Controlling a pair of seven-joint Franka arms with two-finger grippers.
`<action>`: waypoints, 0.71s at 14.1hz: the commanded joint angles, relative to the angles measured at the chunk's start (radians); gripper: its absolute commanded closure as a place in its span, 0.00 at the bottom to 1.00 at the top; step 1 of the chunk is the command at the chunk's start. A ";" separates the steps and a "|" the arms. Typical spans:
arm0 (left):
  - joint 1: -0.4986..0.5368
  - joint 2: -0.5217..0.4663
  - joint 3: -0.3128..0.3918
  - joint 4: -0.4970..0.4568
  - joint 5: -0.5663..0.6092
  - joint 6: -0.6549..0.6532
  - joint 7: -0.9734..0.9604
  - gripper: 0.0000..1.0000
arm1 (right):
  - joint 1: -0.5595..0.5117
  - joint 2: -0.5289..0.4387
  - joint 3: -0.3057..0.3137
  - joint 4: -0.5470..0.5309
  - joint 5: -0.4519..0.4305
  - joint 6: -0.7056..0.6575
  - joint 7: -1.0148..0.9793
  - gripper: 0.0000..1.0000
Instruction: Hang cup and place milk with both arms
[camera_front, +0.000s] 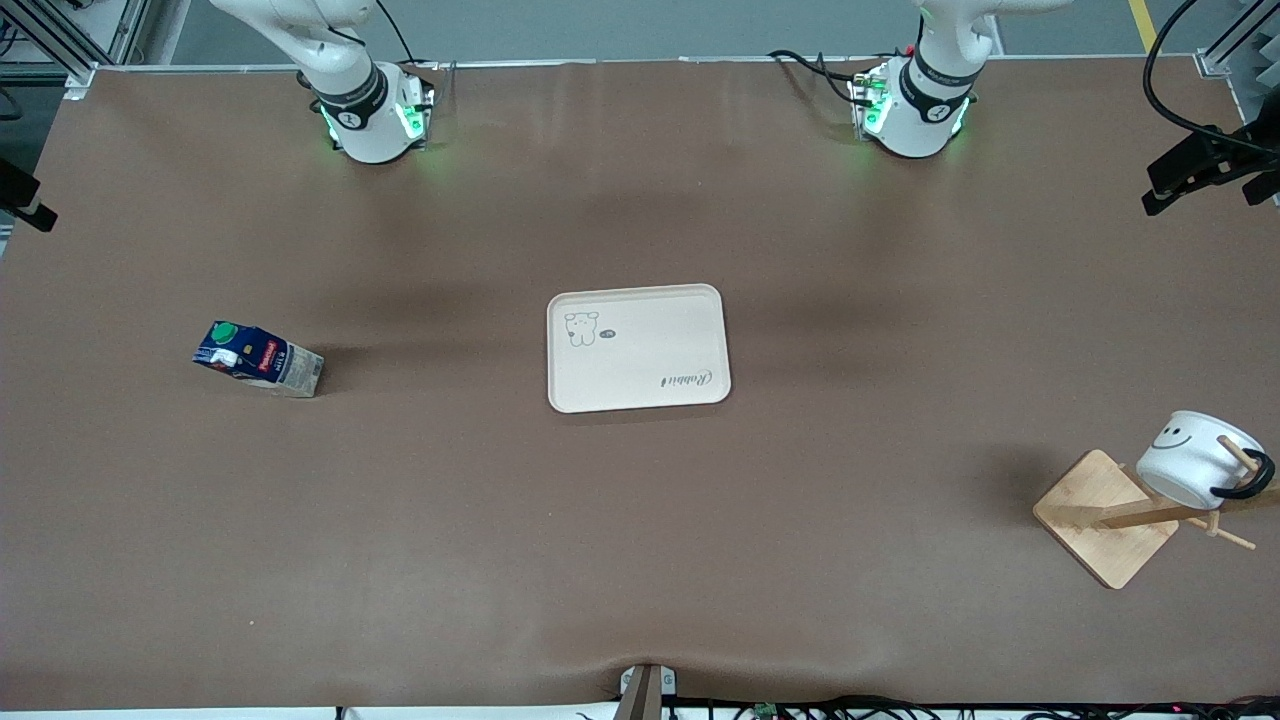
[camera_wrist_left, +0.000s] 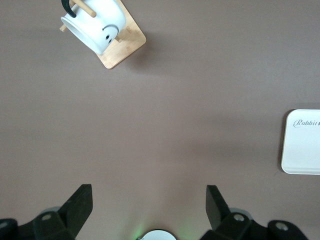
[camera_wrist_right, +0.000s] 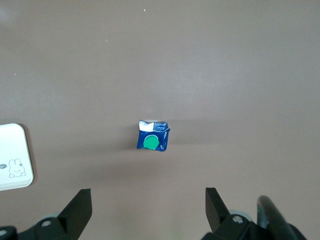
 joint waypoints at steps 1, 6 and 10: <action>0.000 -0.024 -0.025 -0.030 -0.004 0.022 0.008 0.00 | -0.015 0.038 0.016 0.018 0.004 0.015 -0.006 0.00; -0.001 -0.012 -0.061 -0.021 -0.021 0.020 -0.002 0.00 | -0.005 0.073 0.022 0.088 -0.001 0.001 -0.006 0.00; -0.009 0.033 -0.062 0.012 -0.004 0.025 -0.012 0.00 | 0.032 0.066 0.021 0.084 -0.053 -0.028 -0.005 0.00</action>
